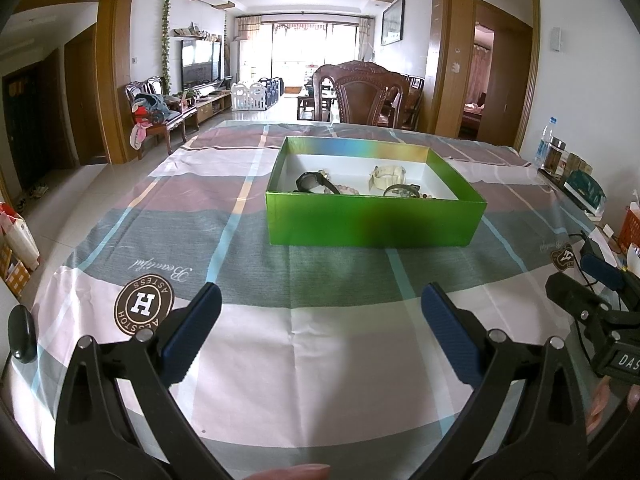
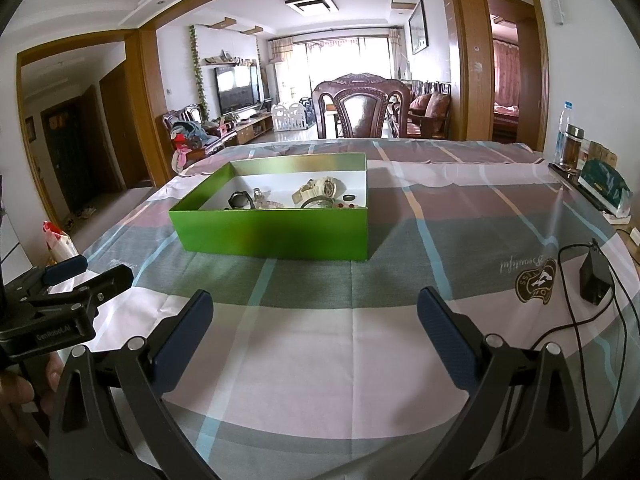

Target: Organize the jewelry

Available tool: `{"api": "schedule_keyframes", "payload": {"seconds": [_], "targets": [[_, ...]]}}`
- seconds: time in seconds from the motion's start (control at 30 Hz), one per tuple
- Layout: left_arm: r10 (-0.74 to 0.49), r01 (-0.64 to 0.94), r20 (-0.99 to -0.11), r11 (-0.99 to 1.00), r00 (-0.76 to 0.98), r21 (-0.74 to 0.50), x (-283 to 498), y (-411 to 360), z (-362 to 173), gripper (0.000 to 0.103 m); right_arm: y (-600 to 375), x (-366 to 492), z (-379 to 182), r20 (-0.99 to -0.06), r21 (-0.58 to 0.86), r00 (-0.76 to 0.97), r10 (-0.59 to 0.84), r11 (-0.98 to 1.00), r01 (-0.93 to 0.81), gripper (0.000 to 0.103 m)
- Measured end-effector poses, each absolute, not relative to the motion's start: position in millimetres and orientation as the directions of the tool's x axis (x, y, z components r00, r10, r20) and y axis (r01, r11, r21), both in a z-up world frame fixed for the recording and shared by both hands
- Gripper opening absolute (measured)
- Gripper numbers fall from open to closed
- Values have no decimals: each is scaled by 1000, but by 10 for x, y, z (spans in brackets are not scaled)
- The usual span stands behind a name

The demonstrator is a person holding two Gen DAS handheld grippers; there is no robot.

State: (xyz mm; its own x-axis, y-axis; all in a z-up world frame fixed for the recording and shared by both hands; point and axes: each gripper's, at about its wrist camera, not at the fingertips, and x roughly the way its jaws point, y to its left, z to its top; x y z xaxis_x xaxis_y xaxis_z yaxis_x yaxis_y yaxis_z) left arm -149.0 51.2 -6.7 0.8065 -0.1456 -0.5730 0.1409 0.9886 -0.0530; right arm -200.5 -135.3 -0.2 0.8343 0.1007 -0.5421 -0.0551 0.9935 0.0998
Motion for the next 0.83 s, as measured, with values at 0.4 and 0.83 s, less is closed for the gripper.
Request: {"api": "schedule_keyframes", "payload": {"seconds": [0.4,0.83], "targets": [[-140,143,-567,989,812,-39,-1482,513,-83,99,-1347,-2001,-11,-543,100,834,99,994,-53,100],[-147,141,-585,988,797,-55,-1455,523,-129,99,-1360,-1982,-16,-546,97,832,97,994,-52,100]]}}
